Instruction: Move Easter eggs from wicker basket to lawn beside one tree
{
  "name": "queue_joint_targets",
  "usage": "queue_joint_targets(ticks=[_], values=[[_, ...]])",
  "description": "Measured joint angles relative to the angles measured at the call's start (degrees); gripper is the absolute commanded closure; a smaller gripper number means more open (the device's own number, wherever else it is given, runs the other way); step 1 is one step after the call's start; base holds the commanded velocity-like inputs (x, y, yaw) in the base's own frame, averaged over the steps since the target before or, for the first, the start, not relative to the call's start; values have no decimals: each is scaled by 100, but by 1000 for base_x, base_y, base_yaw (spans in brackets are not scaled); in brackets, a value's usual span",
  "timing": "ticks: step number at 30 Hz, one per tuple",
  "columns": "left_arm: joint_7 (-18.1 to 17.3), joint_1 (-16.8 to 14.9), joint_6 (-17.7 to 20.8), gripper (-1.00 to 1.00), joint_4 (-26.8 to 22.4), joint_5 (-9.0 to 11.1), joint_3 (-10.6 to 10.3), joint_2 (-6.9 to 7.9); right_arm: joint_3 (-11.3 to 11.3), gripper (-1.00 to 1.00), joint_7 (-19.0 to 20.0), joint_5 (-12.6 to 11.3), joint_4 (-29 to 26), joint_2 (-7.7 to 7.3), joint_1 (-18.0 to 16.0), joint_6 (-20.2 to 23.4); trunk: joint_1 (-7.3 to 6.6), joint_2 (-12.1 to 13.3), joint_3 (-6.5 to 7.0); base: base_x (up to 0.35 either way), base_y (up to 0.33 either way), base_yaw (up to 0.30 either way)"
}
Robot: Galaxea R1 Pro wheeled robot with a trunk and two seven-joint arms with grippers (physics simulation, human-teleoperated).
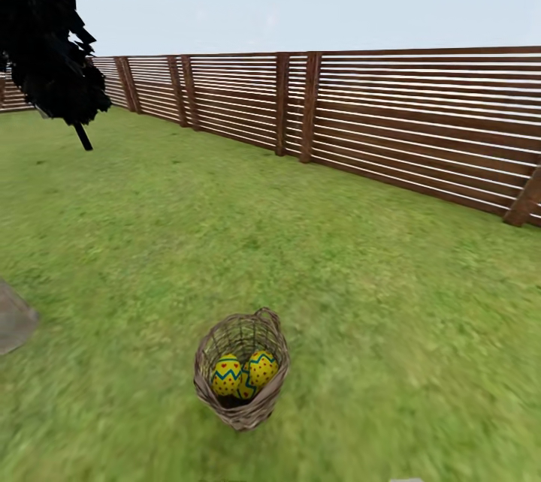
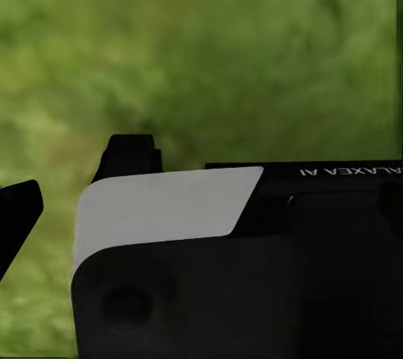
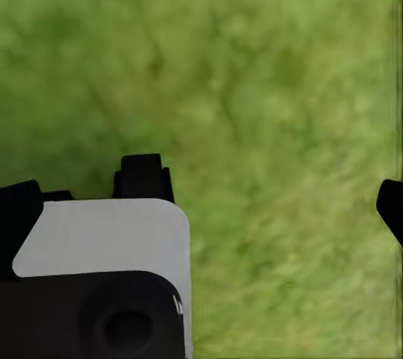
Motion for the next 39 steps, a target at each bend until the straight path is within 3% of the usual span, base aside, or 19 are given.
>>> queue_joint_targets(ticks=[5, 39], values=[[0, 0, 0, -100, 0, 0, -1, 1, 1, -100, -255, 3, 0, 8, 0, 0, 0, 0, 7, 0, -337, 293], [0, 0, 0, -100, 0, 0, -1, 1, 8, -100, -260, 8, -9, -9, 0, 0, -1, 0, 94, 23, -340, 293]])
